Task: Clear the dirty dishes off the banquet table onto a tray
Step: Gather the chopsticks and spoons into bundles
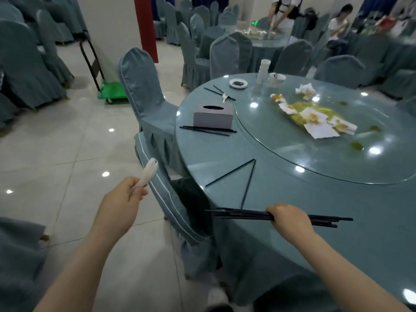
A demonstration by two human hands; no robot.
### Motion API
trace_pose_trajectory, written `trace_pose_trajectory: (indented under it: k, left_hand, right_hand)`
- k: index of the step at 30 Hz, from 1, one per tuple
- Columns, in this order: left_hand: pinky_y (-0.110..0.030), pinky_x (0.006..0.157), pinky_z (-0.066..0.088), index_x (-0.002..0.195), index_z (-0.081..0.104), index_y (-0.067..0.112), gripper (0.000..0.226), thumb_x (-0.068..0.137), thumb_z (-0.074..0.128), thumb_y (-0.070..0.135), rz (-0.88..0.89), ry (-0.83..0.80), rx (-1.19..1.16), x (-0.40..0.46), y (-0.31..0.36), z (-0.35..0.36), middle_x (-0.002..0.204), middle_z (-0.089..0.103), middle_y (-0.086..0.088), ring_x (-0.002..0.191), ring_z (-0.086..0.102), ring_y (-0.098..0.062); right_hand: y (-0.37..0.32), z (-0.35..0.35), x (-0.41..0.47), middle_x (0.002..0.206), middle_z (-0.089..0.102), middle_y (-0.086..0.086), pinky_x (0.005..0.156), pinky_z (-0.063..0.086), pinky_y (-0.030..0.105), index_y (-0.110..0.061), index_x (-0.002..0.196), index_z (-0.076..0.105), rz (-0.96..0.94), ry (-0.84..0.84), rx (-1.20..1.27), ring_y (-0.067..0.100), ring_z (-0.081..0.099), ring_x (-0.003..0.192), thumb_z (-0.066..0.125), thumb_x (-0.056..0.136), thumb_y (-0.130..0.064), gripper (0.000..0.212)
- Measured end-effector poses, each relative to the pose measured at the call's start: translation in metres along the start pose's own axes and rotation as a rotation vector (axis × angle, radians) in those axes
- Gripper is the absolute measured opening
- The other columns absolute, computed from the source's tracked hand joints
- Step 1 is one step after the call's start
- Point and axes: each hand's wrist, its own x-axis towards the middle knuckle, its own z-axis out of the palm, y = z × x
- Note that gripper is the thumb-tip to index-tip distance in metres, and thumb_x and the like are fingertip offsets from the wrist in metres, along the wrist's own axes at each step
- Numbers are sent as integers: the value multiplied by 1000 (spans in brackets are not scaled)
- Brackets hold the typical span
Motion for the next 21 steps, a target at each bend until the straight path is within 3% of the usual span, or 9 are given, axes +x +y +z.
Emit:
trace_pose_trajectory:
  k: [3,6,12,15,17,21]
  left_hand:
    - [-21,59,37,91,55,27,14,98,42,26,-14,20,42,33,2,15,84,63,13,80,58,-6]
    - [-19,60,36,87,55,30,16,97,44,26,-50,0,70,64,5,34,83,63,17,79,56,-1]
    - [-36,74,47,91,57,25,15,97,45,18,-127,-55,103,118,20,58,87,64,15,84,61,-14]
    - [-30,72,46,96,57,28,14,97,47,19,-150,-69,77,133,25,65,90,65,17,88,61,-5]
    - [-25,72,44,98,56,31,15,97,47,19,-172,-66,64,140,28,68,90,65,19,89,60,1]
    - [-21,72,44,100,58,28,16,96,48,17,-191,-54,54,153,31,75,89,66,19,87,60,5]
  right_hand:
    - [8,12,42,100,62,-2,65,51,34,-26,109,60,-21,-38,6,23,63,87,44,93,-17,25]
    - [10,26,89,107,62,-2,64,47,33,-27,122,51,-92,-103,18,24,64,91,44,95,-21,29]
    - [15,44,180,126,56,0,71,47,34,-34,149,12,-278,-247,25,26,63,101,53,89,-51,75]
    - [15,47,216,123,57,-2,72,47,34,-39,149,6,-333,-221,30,24,62,102,54,84,-61,85]
    - [11,47,236,120,58,-1,71,47,34,-37,149,10,-349,-187,30,23,63,100,52,85,-61,81]
    - [2,45,265,120,55,0,68,47,34,-29,131,46,-381,-134,-1,26,64,96,52,89,-54,50]
